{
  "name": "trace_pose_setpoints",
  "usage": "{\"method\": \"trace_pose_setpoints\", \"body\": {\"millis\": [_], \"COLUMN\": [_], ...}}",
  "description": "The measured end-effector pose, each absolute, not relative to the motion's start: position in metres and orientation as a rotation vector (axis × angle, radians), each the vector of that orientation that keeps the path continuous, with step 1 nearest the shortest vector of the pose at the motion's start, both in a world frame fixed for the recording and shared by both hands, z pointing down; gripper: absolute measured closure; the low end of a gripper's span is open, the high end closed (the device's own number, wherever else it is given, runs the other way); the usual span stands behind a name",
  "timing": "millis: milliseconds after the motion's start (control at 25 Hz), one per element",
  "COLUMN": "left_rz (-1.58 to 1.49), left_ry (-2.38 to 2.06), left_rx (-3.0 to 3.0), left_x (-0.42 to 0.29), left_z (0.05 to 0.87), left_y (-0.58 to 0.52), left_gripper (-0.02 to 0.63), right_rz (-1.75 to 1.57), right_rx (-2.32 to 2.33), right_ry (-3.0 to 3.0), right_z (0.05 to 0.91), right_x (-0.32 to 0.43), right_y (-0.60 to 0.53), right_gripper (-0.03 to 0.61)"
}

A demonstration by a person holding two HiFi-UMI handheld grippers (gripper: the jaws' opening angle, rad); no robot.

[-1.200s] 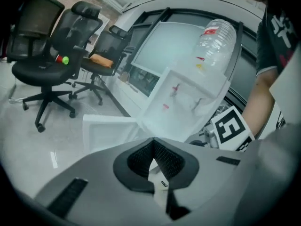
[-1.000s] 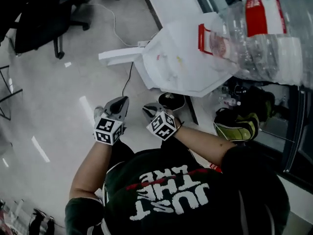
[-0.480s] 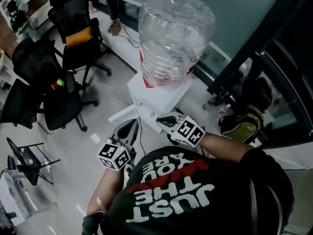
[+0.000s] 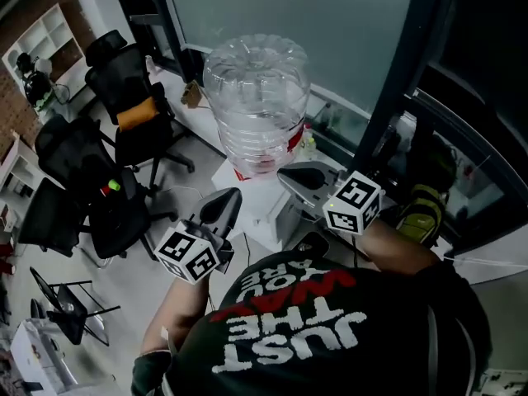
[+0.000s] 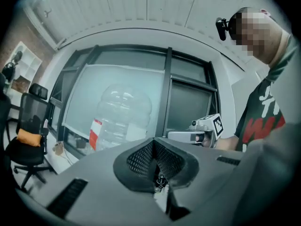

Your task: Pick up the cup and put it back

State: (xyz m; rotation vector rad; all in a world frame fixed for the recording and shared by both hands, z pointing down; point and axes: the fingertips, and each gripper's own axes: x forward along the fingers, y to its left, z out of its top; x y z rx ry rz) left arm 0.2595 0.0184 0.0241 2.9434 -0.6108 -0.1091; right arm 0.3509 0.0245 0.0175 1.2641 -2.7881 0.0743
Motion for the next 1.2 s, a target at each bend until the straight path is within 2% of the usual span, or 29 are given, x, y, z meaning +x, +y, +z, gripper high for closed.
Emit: {"method": "trace_pose_setpoints", "body": {"millis": [320, 1200], "left_rz": [-0.165, -0.166], "left_ry": [-0.613, -0.639], "left_rx": [3.031, 3.007], "left_x": [0.26, 0.256], "left_z": [-0.035, -0.029], "left_y": [0.019, 0.011], "left_gripper": [0.605, 0.604], "right_rz": [0.0, -0.056], "right_rx": [1.388, 1.343], "right_ry": [-2.865, -2.817], "right_z": [-0.044, -0.03], "right_x": [0.371, 0.365], "right_y": [0.025, 0.02], "right_gripper": [0.545, 0.546]}}
